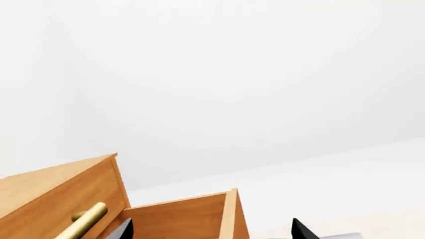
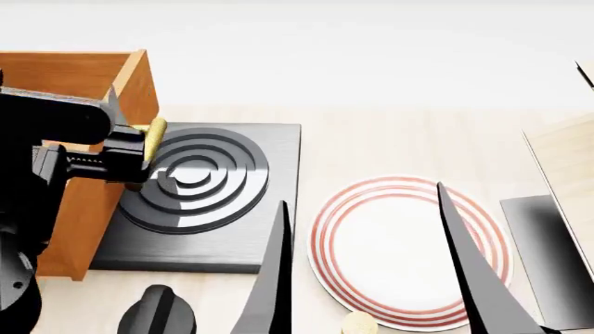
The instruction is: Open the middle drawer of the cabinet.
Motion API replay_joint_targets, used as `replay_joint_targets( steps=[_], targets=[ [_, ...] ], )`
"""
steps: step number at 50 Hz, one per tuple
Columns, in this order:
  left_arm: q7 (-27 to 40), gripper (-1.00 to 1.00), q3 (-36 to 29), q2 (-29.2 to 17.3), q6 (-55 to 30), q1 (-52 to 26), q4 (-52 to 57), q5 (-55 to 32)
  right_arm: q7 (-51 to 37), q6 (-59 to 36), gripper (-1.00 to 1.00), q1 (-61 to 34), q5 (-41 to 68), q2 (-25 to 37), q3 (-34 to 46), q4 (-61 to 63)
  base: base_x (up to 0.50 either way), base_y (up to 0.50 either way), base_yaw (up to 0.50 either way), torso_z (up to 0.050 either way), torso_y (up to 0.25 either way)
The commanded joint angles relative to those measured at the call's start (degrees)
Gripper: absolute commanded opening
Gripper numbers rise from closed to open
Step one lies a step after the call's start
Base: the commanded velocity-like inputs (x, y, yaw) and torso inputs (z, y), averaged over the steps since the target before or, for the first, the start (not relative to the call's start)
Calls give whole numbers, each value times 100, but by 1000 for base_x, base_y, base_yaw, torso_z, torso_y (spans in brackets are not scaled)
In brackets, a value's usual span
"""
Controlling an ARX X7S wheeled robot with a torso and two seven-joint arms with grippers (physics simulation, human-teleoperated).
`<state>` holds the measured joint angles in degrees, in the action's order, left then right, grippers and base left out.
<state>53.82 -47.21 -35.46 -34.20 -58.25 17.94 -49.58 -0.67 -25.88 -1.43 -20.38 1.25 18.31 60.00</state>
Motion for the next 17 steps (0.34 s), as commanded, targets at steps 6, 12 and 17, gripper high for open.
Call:
replay_joint_targets(
  steps=[6,12,17],
  targets=[
    [356,100,-1,-525,1075,1339,1185,950,163,-2,100,13,-116,-117,-94,-2,0,0,0,0,0],
    [591,100,31,-722,1470,1732,1496,1293,170,-29,100,-5,-108,-115,-126,-2,0,0,0,0,0],
    [960,100,98,-957,1620,1956,2147,1571,179,-26,100,7,-124,-113,-115,-2,0,0,0,0,0]
  ],
)
